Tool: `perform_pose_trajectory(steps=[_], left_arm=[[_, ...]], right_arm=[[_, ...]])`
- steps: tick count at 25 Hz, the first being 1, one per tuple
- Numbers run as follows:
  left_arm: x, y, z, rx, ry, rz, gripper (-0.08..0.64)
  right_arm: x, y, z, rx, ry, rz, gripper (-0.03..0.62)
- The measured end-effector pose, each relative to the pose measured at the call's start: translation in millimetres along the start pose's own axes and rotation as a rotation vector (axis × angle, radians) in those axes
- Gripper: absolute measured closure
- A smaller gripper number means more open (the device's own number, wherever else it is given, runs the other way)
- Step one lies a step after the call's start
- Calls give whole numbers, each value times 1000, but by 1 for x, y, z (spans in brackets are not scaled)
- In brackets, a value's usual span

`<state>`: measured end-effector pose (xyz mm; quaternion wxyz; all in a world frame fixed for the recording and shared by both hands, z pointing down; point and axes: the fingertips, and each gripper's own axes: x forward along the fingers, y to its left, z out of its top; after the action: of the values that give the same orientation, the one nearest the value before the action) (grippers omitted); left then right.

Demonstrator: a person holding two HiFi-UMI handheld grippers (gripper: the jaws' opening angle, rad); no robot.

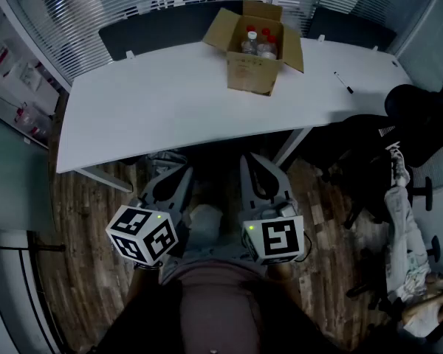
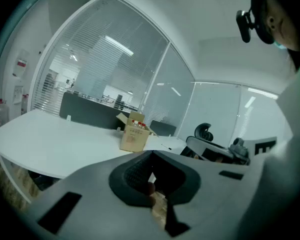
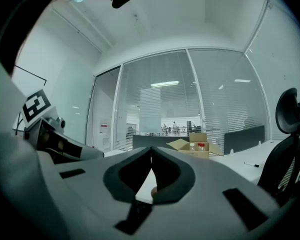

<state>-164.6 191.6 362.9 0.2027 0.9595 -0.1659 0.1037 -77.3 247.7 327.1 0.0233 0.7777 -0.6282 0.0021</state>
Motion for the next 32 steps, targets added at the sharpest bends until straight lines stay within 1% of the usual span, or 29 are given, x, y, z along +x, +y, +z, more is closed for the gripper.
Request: perform_pose_trajectory(steps=[6, 10, 15, 25, 27, 30, 32], left_arm=[[9, 9, -2, 19, -2, 27, 551], [22, 13, 2, 2, 1, 9, 551], [52, 23, 7, 14, 27, 1, 551], [121, 48, 28, 8, 70, -42, 551], [136, 55, 34, 7, 79, -50, 551], [157, 67, 44, 6, 90, -61, 551], [171, 76, 52, 7, 97, -68, 551]], right_arm=[[9, -6, -6, 5, 12, -4, 568], [20, -18, -9, 11, 29, -31, 568], [44, -36, -20, 24, 64, -44, 568], [104, -79, -25, -8, 109, -80, 566], [117, -89, -29, 6, 117, -90, 566], [139, -100, -33, 55, 127, -96, 566], [153, -108, -31, 63, 123, -99, 566]])
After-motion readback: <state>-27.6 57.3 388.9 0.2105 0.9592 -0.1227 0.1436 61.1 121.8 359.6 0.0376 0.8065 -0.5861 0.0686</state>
